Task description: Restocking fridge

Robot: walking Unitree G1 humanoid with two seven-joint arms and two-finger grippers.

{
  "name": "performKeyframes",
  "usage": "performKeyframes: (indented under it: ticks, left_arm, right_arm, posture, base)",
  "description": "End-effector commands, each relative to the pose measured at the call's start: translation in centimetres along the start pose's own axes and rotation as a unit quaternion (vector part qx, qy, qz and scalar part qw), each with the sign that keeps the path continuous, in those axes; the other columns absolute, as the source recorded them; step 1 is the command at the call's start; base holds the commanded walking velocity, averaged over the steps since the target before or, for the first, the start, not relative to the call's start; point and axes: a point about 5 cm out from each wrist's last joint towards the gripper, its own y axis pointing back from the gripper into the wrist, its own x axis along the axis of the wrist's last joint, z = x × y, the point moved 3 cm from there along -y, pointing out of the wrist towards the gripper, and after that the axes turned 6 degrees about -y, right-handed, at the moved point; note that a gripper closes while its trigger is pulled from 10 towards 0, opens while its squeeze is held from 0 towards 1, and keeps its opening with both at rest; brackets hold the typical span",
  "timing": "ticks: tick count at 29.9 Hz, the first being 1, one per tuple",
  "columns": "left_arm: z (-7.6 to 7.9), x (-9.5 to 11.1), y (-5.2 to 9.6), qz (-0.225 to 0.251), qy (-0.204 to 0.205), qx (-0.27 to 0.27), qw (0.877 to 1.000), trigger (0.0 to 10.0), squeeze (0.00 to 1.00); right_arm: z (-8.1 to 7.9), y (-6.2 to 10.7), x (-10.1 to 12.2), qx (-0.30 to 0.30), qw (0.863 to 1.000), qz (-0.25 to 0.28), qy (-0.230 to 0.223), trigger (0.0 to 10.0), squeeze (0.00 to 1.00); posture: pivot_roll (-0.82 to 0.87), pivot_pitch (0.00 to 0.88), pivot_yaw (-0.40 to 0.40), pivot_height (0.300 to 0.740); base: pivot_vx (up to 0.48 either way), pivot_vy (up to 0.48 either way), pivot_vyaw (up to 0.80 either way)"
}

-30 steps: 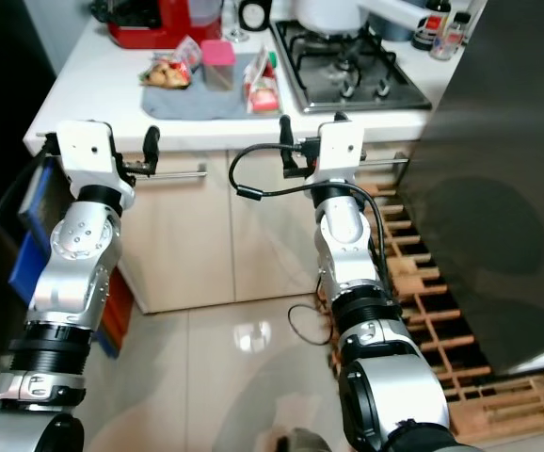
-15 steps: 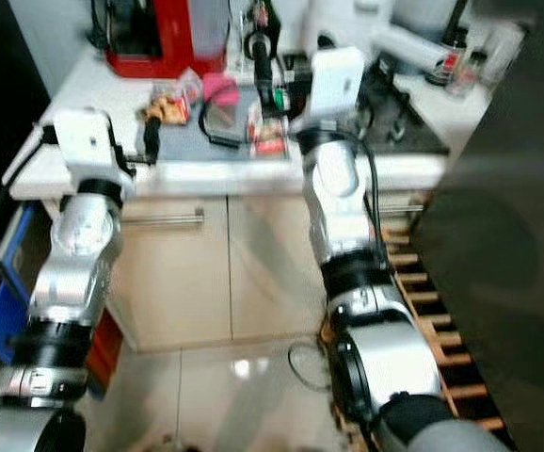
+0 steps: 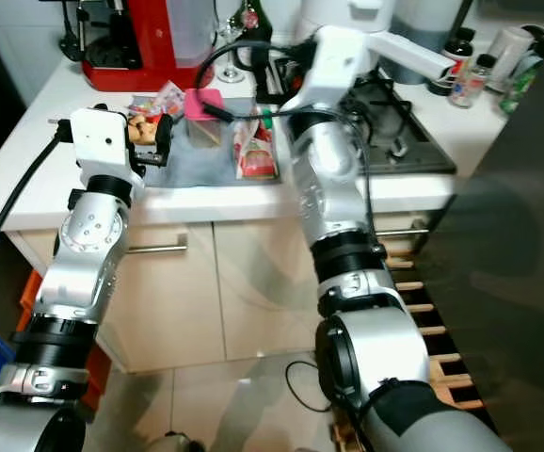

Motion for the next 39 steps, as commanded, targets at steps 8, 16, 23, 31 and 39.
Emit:
performKeyframes:
  ticks: [8, 16, 23, 31, 39]
  left_arm:
    - [0.8, 0.5, 0.0, 0.013, 0.004, -0.024, 1.000, 10.0, 0.00]
    - [1.0, 0.5, 0.3, 0.013, 0.006, -0.029, 0.999, 10.0, 0.00]
    - [1.1, 0.4, 0.7, 0.010, 0.009, -0.027, 1.000, 10.0, 0.00]
    - [0.8, 0.2, 1.4, 0.005, 0.009, -0.019, 1.000, 10.0, 0.00]
    - [0.5, -0.1, 1.8, -0.003, 0.009, -0.011, 1.000, 10.0, 0.00]
  right_arm:
    - [0.0, -0.3, 0.2, -0.017, 1.000, -0.023, -0.008, 10.0, 0.00]
    - [0.8, -0.4, -2.3, -0.042, 0.995, -0.090, -0.030, 10.0, 0.00]
    - [1.9, -0.5, -3.6, -0.061, 0.989, -0.133, 0.026, 10.0, 0.00]
    - [2.1, -0.6, -4.2, -0.076, 0.984, -0.156, 0.037, 10.0, 0.00]
    - [2.7, -0.5, -4.6, -0.101, 0.980, -0.172, 0.028, 10.0, 0.00]
  posture:
    - [-0.03, 0.000, -0.017, 0.740]
    - [-0.02, 0.000, -0.028, 0.740]
    - [-0.01, 0.000, -0.049, 0.740]
    - [0.01, 0.000, -0.071, 0.740]
    - [0.01, 0.000, -0.090, 0.740]
  base:
    - [0.000, 0.000, 0.00]
    - [0.000, 0.000, 0.00]
    - [0.000, 0.000, 0.00]
    - [0.000, 0.000, 0.00]
    - [0.000, 0.000, 0.00]
